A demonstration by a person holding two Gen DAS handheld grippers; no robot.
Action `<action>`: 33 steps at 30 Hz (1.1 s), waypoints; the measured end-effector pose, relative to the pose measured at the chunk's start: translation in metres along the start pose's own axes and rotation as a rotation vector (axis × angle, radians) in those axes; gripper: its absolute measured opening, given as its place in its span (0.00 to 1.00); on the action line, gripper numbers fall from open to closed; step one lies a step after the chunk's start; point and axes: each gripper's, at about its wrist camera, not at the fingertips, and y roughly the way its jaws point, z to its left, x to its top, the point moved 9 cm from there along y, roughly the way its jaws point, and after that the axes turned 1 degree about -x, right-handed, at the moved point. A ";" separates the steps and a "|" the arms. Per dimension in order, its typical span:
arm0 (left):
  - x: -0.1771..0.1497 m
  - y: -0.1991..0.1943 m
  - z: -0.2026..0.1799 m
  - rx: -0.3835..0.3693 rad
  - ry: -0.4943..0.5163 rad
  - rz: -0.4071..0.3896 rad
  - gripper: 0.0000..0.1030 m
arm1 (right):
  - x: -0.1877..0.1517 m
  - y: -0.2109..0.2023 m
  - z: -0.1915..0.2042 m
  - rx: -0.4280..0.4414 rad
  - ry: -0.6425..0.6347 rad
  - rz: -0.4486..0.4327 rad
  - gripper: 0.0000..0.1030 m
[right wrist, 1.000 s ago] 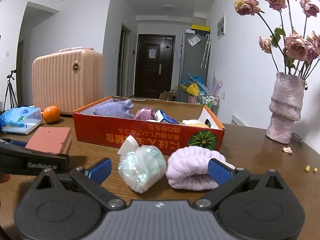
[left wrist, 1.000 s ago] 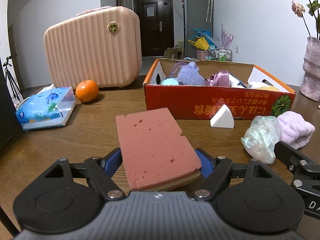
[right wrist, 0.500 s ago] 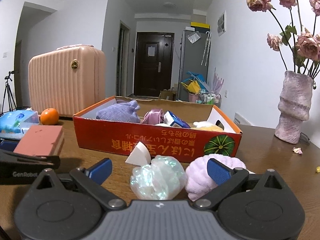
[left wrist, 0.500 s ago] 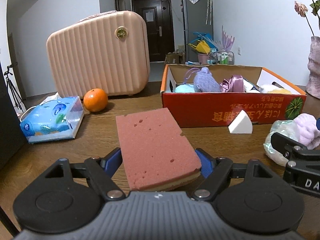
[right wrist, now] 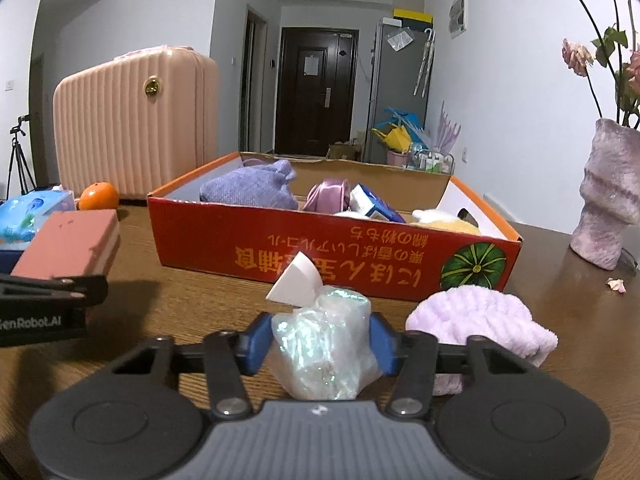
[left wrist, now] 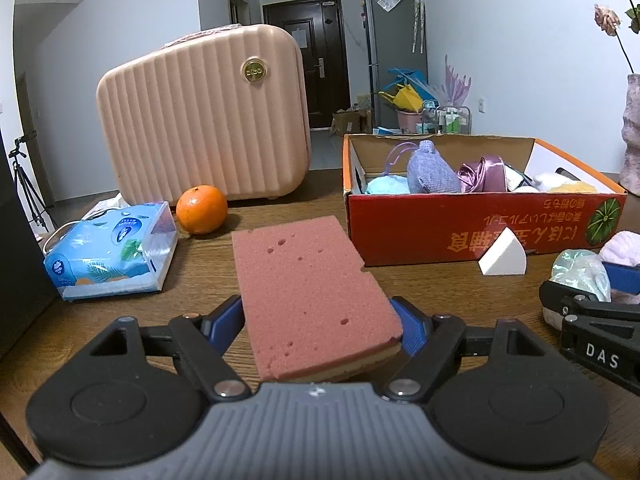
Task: Organize soft objects
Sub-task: 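Close the right gripper on the clear plastic bag while the left holds the sponge, then lift and carry the pink sponge and plastic bag over the box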
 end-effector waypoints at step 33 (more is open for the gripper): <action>0.033 -0.023 -0.018 -0.003 -0.023 -0.142 0.78 | 0.034 -0.018 -0.017 0.020 0.057 -0.153 0.37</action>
